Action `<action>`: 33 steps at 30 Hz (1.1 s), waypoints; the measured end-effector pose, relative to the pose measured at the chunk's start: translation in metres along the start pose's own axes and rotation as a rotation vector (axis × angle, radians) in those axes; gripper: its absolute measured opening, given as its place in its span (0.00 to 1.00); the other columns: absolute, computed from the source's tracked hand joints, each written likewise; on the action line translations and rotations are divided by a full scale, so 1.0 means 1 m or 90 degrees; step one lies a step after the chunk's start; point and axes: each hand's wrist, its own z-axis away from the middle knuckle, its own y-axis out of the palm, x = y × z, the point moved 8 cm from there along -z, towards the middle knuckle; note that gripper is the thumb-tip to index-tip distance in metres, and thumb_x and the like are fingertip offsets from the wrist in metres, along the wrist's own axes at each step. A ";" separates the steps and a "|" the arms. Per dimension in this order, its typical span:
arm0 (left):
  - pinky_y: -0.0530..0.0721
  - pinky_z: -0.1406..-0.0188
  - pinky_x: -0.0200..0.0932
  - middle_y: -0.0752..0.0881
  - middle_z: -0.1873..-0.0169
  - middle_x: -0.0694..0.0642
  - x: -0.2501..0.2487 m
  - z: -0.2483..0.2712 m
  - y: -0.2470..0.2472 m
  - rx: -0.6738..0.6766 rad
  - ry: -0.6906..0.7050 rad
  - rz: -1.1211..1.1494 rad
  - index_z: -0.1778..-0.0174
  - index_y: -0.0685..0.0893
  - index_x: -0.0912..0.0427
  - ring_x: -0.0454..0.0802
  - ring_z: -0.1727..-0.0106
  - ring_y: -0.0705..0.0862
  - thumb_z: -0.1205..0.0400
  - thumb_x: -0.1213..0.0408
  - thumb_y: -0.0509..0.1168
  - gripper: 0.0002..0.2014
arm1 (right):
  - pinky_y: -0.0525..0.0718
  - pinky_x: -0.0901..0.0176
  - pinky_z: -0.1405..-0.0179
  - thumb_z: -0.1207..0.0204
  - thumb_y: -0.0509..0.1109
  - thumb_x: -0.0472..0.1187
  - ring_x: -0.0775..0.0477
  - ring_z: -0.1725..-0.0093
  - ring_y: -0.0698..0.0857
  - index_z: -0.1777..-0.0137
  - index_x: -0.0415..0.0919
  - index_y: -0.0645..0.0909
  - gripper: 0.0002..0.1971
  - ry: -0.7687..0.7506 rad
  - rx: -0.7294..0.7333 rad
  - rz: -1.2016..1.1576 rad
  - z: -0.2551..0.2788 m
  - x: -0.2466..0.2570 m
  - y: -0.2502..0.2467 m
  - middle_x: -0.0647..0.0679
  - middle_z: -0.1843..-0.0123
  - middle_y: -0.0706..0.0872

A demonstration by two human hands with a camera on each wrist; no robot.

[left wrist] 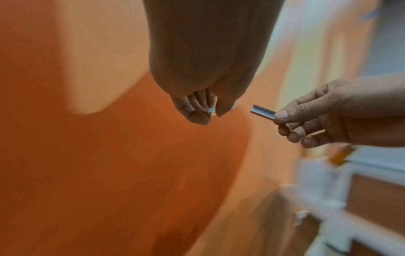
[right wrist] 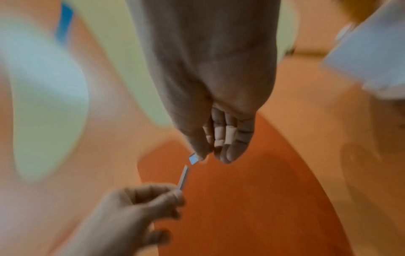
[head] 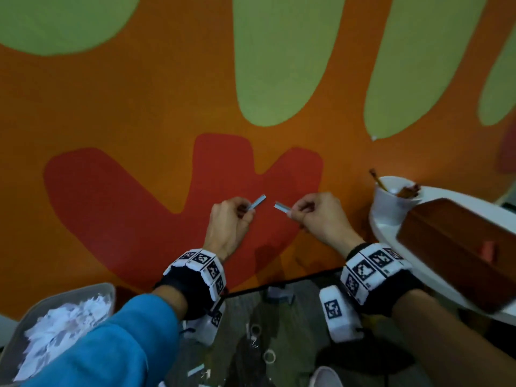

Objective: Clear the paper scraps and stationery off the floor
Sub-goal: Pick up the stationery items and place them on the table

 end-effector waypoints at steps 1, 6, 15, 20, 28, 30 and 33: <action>0.84 0.49 0.34 0.91 0.55 0.47 -0.019 -0.003 0.004 0.000 0.010 0.011 0.46 0.91 0.56 0.39 0.55 0.88 0.19 0.60 0.72 0.08 | 0.87 0.57 0.69 0.26 0.79 0.41 0.49 0.69 0.88 0.62 0.42 0.88 0.06 0.009 -0.022 -0.031 0.006 -0.002 -0.021 0.46 0.68 0.89; 0.79 0.61 0.22 0.90 0.57 0.46 -0.113 -0.007 0.046 0.028 0.087 0.053 0.46 0.90 0.54 0.34 0.58 0.86 0.18 0.58 0.72 0.08 | 0.82 0.57 0.71 0.27 0.79 0.37 0.46 0.72 0.85 0.61 0.37 0.90 0.04 0.083 -0.175 -0.164 0.044 -0.045 -0.116 0.40 0.70 0.88; 0.83 0.58 0.37 0.86 0.60 0.46 -0.238 0.004 0.159 0.130 0.167 0.106 0.51 0.92 0.57 0.38 0.62 0.82 0.20 0.62 0.72 0.05 | 0.86 0.54 0.66 0.31 0.78 0.36 0.49 0.70 0.86 0.69 0.43 0.91 0.07 0.191 -0.336 -0.006 0.079 -0.122 -0.241 0.46 0.73 0.88; 0.89 0.49 0.48 0.92 0.58 0.54 -0.260 -0.001 0.224 0.191 0.106 0.119 0.52 0.93 0.59 0.48 0.56 0.89 0.23 0.65 0.73 0.07 | 0.87 0.54 0.67 0.30 0.73 0.32 0.42 0.63 0.89 0.70 0.42 0.89 0.09 0.269 -0.368 0.054 0.084 -0.163 -0.272 0.42 0.67 0.89; 0.90 0.48 0.49 0.90 0.48 0.57 -0.256 0.002 0.239 0.209 0.096 0.147 0.38 0.88 0.61 0.48 0.51 0.89 0.23 0.74 0.65 0.18 | 0.90 0.44 0.50 0.31 0.79 0.36 0.41 0.55 0.90 0.48 0.42 0.87 0.12 0.303 -0.291 0.011 0.078 -0.183 -0.265 0.40 0.51 0.89; 0.92 0.55 0.49 0.90 0.50 0.54 -0.247 0.000 0.223 0.202 0.092 0.171 0.42 0.90 0.60 0.46 0.55 0.89 0.21 0.70 0.67 0.13 | 0.90 0.47 0.51 0.30 0.80 0.39 0.44 0.57 0.91 0.45 0.43 0.88 0.13 0.255 -0.267 0.002 0.074 -0.168 -0.258 0.42 0.53 0.91; 0.91 0.58 0.45 0.91 0.51 0.50 -0.228 -0.003 0.188 0.207 0.088 0.170 0.44 0.90 0.57 0.41 0.61 0.88 0.18 0.64 0.70 0.09 | 0.86 0.59 0.62 0.28 0.79 0.39 0.48 0.61 0.90 0.44 0.44 0.88 0.12 0.171 -0.193 -0.016 0.070 -0.134 -0.233 0.47 0.57 0.92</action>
